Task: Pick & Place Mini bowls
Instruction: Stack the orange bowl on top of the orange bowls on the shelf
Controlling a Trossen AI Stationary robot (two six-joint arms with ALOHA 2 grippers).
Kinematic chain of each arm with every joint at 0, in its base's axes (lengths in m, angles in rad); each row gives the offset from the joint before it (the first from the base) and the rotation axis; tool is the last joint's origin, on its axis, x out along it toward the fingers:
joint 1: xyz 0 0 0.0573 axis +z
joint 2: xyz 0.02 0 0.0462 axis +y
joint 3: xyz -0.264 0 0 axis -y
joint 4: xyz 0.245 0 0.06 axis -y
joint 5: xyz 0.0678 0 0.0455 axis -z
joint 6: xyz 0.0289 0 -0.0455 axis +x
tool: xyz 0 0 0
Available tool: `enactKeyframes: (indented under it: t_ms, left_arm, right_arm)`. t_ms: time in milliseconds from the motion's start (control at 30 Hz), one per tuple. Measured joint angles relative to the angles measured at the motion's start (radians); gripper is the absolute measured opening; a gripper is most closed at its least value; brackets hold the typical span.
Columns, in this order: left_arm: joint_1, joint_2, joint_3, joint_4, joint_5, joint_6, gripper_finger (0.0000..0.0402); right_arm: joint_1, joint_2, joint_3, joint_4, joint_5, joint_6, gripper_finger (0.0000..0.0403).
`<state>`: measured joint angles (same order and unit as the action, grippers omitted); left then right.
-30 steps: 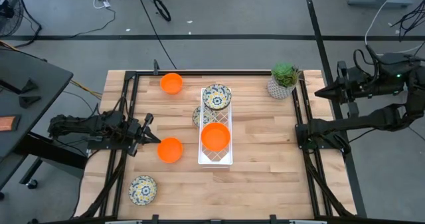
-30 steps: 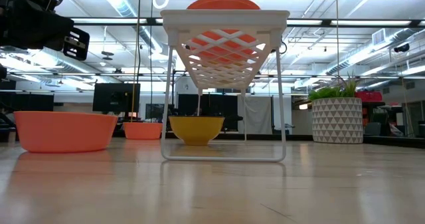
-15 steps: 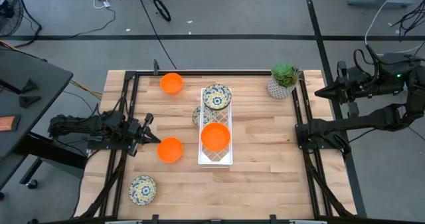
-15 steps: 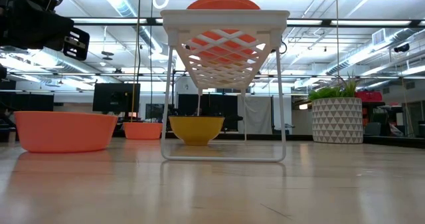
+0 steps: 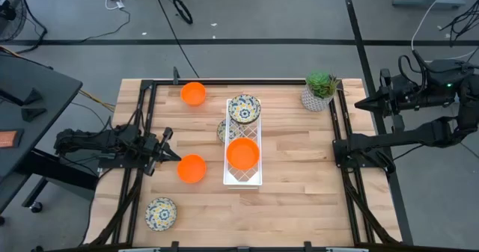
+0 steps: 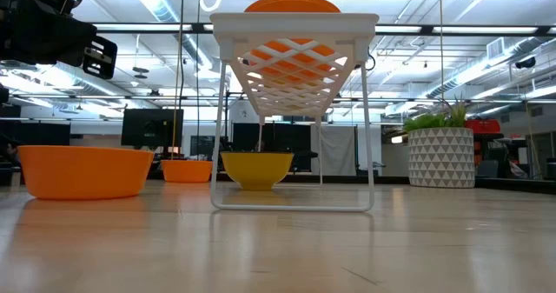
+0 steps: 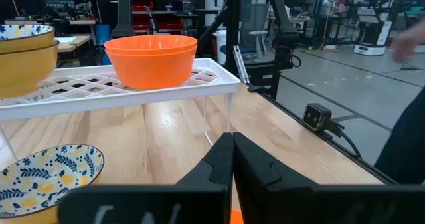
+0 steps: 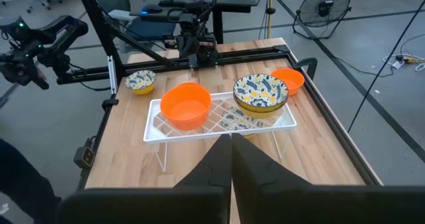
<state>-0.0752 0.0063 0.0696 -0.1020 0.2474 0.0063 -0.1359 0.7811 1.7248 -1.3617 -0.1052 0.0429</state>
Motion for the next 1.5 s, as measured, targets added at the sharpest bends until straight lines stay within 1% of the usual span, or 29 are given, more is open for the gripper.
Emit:
enactKeyframes:
  t_ms: [167,300,433,533,667,800,867,967,1133,1233,1333,1500]
  left_arm:
    - [0.000,0.000,0.000,0.011,-0.006,0.010,0.0014]
    - [0.000,0.000,0.000,0.071,-0.015,0.013,0.0014]
    - [0.000,0.000,0.000,0.187,-0.018,-0.009,0.0014]
    - [0.000,0.000,0.000,0.317,-0.026,-0.079,0.0014]
    - [0.000,0.000,0.001,0.466,-0.111,-0.183,0.0010]
    - [0.000,0.000,0.001,0.590,-0.195,-0.197,0.0005]
    - [0.000,0.000,0.008,0.619,-0.231,-0.202,0.0004]
    - [0.000,0.000,0.056,0.617,-0.275,-0.227,0.0003]
    - [0.000,0.000,0.184,0.561,-0.333,-0.223,0.0002]
    - [0.000,0.000,0.288,0.459,-0.385,-0.223,0.0002]
    - [0.000,0.027,0.400,0.346,-0.435,-0.222,0.0001]
    - [0.000,0.139,0.582,0.213,-0.446,-0.155,0.0001]
  right_arm:
    - [0.000,0.000,0.000,0.000,0.000,0.000,0.0011]
    - [0.000,0.000,0.000,0.000,0.000,0.000,0.0011]
    - [0.000,0.000,0.000,0.000,0.000,0.000,0.0011]
    - [0.000,0.000,0.000,0.000,0.000,0.000,0.0011]
    - [0.000,0.000,0.000,0.000,0.000,0.000,0.0011]
    - [0.000,0.000,0.000,0.000,0.000,0.000,0.0011]
    - [0.000,0.000,0.000,0.000,0.000,0.000,0.0011]
    - [0.000,0.000,0.000,0.000,0.000,0.000,0.0011]
    - [0.000,0.000,-0.001,0.000,0.000,0.000,0.0011]
    - [0.000,0.000,-0.001,0.000,0.000,0.000,0.0011]
    - [0.000,0.000,-0.001,0.000,0.000,0.000,0.0011]
    - [0.000,0.000,-0.001,0.000,0.000,0.000,0.0011]
